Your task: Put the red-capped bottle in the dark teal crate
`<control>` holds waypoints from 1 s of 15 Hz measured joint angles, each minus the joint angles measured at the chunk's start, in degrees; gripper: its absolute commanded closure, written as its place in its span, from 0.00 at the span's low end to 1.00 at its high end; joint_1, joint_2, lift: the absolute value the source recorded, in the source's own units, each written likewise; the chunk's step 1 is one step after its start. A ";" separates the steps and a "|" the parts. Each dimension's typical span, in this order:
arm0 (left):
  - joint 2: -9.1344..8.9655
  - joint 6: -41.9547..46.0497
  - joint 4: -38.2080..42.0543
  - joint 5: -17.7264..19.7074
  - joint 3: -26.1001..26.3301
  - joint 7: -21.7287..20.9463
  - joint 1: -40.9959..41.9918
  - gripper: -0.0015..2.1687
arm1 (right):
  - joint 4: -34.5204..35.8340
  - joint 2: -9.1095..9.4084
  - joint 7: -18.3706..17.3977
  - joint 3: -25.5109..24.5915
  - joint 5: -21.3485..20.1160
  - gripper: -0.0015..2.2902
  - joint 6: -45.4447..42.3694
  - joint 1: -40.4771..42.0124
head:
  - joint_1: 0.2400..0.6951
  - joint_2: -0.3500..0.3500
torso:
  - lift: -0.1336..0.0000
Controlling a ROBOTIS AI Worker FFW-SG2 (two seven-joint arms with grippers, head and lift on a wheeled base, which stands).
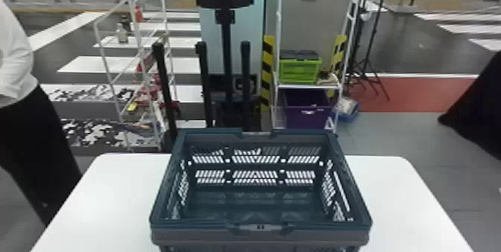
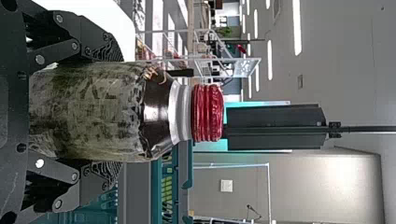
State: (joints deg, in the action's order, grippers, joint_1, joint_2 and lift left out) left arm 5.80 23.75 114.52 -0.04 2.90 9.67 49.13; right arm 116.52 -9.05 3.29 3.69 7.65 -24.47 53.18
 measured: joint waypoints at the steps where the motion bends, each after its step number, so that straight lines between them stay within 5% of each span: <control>1: 0.00 -0.01 0.00 -0.02 0.00 0.00 0.00 0.99 | -0.02 0.00 0.00 0.00 0.00 0.07 0.00 0.00 | 0.57 0.50 | 1.00; 11: 0.01 -0.26 0.81 -0.03 -0.44 -0.44 -0.02 0.99 | -0.07 0.00 -0.03 0.00 0.00 0.07 0.00 0.00 | 0.57 0.50 | 1.00; 15: 0.08 -6.22 8.06 0.13 -4.30 -2.05 -0.36 0.99 | 0.01 0.00 -0.03 0.00 0.08 0.07 0.00 0.00 | 0.57 0.50 | 1.00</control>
State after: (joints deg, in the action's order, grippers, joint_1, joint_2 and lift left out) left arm 5.88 17.53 122.58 0.09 -1.40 7.61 48.76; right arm 116.54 -9.05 3.26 3.69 7.73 -24.47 53.18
